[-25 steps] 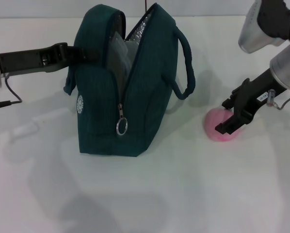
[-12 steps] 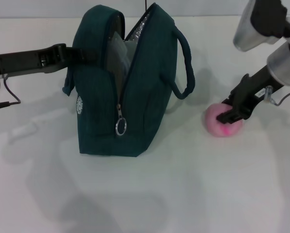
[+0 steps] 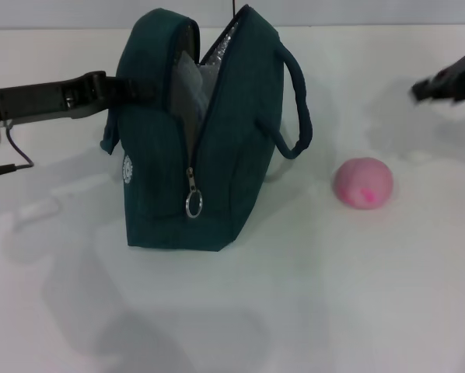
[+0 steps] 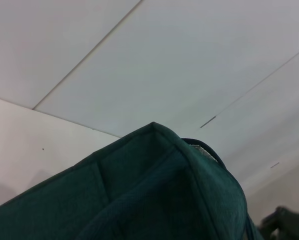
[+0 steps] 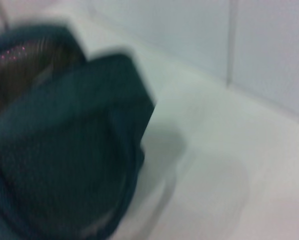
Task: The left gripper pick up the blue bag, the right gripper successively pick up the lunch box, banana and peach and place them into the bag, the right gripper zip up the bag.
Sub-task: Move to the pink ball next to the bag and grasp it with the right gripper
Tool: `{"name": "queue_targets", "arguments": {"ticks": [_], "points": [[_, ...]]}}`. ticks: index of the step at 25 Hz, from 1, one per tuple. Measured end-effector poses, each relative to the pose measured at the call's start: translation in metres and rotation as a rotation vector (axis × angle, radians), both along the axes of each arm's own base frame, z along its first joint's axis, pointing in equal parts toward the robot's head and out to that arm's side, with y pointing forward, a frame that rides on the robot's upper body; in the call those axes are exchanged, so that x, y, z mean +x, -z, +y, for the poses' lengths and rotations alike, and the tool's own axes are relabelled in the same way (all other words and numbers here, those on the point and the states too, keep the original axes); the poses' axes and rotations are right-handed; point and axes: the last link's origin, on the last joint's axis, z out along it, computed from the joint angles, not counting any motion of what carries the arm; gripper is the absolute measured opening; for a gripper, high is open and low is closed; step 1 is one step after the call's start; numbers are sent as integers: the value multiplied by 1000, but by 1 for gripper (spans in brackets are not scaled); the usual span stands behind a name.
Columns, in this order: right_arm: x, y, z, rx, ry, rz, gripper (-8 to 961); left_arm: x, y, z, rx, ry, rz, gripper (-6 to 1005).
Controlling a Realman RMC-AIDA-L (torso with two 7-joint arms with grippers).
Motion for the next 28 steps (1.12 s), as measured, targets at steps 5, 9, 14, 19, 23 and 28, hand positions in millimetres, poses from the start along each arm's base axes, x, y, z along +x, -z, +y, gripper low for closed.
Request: {"name": "queue_targets", "arguments": {"ticks": [5,9,14,19,23,28], "points": [[5,-29,-6,76,-2,151,110,2,1,1,-3,6,-2,38],[5,-24,-7,54,-3,139,47,4,2,1,-5,9,-3,38],[-8,-15,-4,14,-35,104,43,4,2,1,-6,11,-2,38],[-19,-3,2,-13,-54,62,181,4,3,1,-8,11,-1,38],[-22,15,5,-73,-46,10,301,4,3,1,-8,11,-2,38],[-25,33,10,-139,11,-40,452,4,3,1,-9,12,-2,38]]}}
